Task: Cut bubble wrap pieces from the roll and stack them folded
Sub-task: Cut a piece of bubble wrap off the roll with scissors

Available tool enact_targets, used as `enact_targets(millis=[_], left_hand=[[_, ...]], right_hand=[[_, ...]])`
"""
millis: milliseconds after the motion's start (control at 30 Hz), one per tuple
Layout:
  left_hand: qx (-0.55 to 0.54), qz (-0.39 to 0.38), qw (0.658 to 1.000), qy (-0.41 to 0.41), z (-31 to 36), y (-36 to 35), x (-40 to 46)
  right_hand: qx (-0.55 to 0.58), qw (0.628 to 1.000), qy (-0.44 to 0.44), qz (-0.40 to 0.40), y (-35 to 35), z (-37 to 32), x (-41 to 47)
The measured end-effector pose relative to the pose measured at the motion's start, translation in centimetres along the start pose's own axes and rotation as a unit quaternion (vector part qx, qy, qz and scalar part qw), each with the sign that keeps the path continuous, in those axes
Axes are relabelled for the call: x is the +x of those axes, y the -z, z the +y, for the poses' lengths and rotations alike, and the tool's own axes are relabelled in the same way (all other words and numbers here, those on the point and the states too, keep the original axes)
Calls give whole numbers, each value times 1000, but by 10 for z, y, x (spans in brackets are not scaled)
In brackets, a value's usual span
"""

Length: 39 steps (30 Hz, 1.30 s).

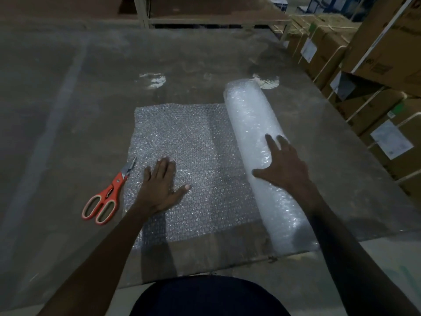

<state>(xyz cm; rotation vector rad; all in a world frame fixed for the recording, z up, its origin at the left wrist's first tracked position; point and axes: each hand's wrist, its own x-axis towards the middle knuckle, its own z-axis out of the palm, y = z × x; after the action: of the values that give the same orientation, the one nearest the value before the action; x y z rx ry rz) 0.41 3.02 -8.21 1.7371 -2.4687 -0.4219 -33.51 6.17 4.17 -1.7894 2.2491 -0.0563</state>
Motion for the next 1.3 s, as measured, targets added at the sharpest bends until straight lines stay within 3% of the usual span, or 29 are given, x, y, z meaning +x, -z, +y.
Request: enact_targets(millis=[167,500,667,800,1000,1133,1200,1300], left_hand=[[-8,7,1000,5,0,2,-4],[1,8,1000,19,2,11,-18],[65,18,998,20,-31,24,-32],[47,31,998,30,-60,34,-37],[3,46,998,48,-106,39,-60],[14,63,996,57,-144,39,-76],[0,65,996,67,-162,43,-83],[-22,81,994,76,-187,46,-93]], right_hand=[[39,997,-62,20,13,23,10],[-31,998,-43,28,-4,3,4],[-103,994,-11,43,-14,-19,-4],[-167,983,-10,71,-26,-35,-6],[-164,980,-19,111,-38,-51,-14],[-96,975,57,194,-60,-111,-34],[-12,981,109,161,-79,-155,-48],[136,981,117,66,-108,-226,-70]])
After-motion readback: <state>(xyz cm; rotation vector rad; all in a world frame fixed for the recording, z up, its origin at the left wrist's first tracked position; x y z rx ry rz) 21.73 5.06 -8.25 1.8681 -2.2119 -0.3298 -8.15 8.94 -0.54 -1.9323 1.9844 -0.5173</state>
